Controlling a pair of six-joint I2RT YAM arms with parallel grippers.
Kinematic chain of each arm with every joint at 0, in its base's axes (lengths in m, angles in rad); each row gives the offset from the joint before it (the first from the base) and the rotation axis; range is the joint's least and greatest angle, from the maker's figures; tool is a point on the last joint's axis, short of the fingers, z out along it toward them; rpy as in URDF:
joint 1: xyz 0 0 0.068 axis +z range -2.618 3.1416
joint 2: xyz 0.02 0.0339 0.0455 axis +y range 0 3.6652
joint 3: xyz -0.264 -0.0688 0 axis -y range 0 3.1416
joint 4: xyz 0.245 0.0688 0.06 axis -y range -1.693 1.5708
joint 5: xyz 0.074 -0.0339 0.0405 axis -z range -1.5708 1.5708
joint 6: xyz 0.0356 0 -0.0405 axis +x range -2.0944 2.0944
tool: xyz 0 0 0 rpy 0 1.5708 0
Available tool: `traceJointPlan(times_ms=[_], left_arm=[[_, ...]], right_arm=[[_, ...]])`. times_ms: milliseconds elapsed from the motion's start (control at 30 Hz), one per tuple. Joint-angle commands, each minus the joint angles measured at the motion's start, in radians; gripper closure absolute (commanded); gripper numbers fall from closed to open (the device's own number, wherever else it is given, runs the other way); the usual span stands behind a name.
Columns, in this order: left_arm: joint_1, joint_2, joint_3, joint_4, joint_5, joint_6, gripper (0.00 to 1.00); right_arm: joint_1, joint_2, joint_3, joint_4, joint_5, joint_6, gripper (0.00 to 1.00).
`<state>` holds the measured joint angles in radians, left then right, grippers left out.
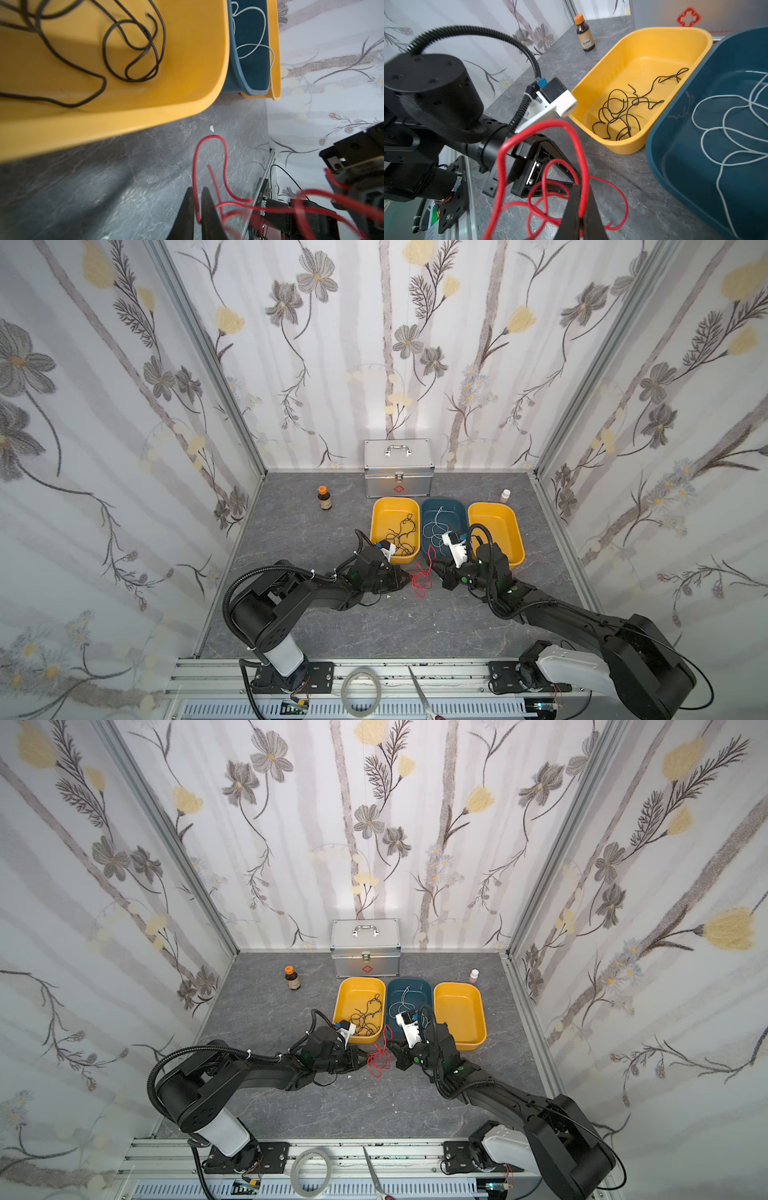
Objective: Untangle the cables
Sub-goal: 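Lift the red wire toward the far yellow tub with the right gripper while left holds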
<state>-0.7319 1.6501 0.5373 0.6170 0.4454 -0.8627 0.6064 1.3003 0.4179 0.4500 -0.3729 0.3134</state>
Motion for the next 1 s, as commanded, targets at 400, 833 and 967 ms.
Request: traceJointPlan(times_ms=[400,833,967], left_arm=[[0.002,-0.059,-0.018,-0.093,-0.056,0.055,0.98],[0.005,-0.158,-0.043,-0.265,-0.148,0.114,0.99],[0.012,-0.19,-0.069,-0.28,-0.171,0.115,0.99]], right_arm=[[-0.202,-0.259,-0.058,-0.045,-0.007,0.085,1.0],[-0.375,-0.358,-0.049,-0.147,0.02,0.135,1.0],[-0.418,-0.378,-0.046,-0.17,0.023,0.135,1.0]])
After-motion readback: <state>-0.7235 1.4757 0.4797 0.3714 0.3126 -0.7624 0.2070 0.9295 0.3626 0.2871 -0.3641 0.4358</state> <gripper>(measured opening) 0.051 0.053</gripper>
